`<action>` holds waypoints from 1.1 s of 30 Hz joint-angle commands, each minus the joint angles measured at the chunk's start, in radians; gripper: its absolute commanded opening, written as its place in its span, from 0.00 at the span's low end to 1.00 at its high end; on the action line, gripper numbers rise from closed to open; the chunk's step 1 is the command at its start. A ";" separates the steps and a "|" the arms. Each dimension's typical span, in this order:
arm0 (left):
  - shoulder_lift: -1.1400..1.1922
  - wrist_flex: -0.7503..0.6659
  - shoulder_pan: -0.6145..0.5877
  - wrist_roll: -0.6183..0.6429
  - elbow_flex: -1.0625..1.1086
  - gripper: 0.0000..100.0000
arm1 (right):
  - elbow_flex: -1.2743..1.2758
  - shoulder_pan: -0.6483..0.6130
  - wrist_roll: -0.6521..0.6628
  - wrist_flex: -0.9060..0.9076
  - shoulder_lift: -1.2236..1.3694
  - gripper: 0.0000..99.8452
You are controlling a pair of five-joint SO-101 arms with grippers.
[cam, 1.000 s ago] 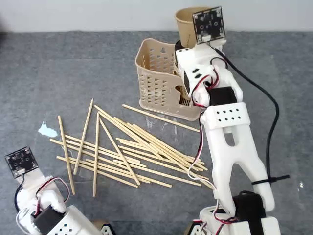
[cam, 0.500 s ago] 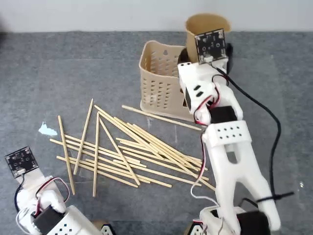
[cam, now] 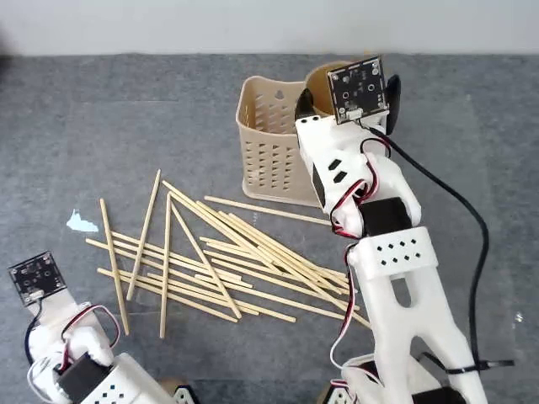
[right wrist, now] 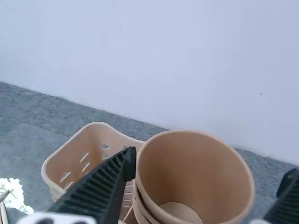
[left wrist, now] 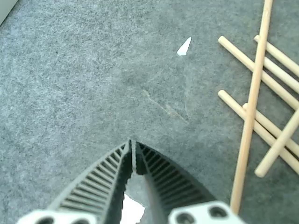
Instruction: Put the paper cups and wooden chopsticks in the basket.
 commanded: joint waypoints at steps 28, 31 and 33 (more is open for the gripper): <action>0.005 -0.003 0.000 -0.011 -0.024 0.02 | -0.361 0.005 -0.081 0.372 0.018 0.01; 0.005 -0.003 0.000 -0.011 -0.015 0.02 | -0.338 0.008 -0.081 0.378 0.047 0.01; 0.005 -0.005 0.000 -0.011 -0.015 0.02 | -0.296 0.025 -0.083 0.371 0.059 0.01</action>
